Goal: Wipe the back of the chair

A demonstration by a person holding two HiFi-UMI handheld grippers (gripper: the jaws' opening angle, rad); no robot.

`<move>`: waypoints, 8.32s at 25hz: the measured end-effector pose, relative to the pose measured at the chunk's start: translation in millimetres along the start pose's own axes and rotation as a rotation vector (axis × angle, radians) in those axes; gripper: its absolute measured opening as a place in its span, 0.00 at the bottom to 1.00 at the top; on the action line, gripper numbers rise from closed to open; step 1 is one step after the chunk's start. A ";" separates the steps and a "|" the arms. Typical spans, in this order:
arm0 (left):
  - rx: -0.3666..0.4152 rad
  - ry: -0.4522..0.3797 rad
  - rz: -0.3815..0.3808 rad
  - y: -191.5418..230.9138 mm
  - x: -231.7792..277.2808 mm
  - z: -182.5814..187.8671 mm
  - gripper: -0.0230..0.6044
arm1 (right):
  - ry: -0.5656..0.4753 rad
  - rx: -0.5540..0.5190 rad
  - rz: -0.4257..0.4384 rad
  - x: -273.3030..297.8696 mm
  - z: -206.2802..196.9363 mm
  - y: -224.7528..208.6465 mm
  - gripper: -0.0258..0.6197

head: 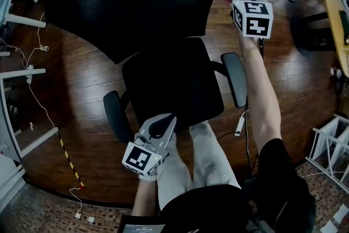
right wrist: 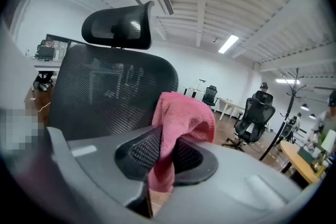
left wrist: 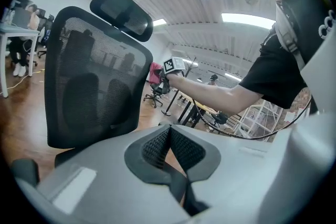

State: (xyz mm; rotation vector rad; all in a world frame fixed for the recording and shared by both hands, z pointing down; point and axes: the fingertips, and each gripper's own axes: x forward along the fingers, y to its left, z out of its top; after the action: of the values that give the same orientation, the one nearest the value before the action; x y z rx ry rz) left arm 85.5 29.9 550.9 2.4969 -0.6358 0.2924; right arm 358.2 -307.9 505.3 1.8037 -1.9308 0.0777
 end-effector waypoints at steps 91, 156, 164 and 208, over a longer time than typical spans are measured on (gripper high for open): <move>-0.011 -0.045 0.027 24.9 -28.2 8.6 0.02 | -0.115 -0.142 0.050 2.2 110.6 53.2 0.11; 0.231 -0.148 0.122 -14.3 -113.1 135.2 0.02 | -0.175 -0.192 0.664 -287.5 86.6 184.5 0.11; 0.326 -0.167 0.051 -52.3 -90.2 178.3 0.02 | -0.259 -0.272 0.603 -336.1 107.5 158.5 0.11; 0.245 -0.113 0.036 -40.0 -49.3 144.5 0.02 | -0.104 0.001 0.539 -337.4 16.5 179.4 0.11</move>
State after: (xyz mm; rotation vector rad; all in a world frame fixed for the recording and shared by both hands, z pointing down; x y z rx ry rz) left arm 73.3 -1.7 396.7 2.7541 -0.7297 0.2574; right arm 183.9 19.4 411.6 1.2619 -2.4415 0.1671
